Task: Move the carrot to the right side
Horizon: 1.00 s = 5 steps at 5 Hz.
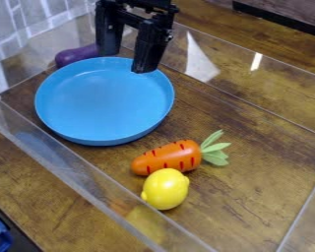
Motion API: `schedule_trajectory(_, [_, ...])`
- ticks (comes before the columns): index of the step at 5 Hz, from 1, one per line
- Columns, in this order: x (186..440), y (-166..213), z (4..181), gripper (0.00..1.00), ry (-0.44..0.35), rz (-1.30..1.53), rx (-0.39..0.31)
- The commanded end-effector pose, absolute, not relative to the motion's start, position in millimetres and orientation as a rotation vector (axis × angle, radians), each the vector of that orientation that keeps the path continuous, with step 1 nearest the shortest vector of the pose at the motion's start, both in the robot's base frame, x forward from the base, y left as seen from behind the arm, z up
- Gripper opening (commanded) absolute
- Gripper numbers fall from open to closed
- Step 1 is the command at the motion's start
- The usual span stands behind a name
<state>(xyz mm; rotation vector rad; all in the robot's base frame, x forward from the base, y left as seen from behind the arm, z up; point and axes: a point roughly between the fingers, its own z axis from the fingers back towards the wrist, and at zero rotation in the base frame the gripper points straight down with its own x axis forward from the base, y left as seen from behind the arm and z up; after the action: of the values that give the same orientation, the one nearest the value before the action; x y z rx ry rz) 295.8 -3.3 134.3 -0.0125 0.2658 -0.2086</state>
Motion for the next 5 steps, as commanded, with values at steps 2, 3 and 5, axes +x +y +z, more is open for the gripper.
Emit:
schedule_trajectory(2, [299.3,-7.2,149.3,1.0,0.208,-0.225,-0.011])
schedule_trajectory(3, [297.7,-7.7,149.7,1.0,0.209,-0.228,-0.015])
schedule_trajectory(5, [294.0,-9.1,151.1,1.0,0.211,-0.235,-0.025])
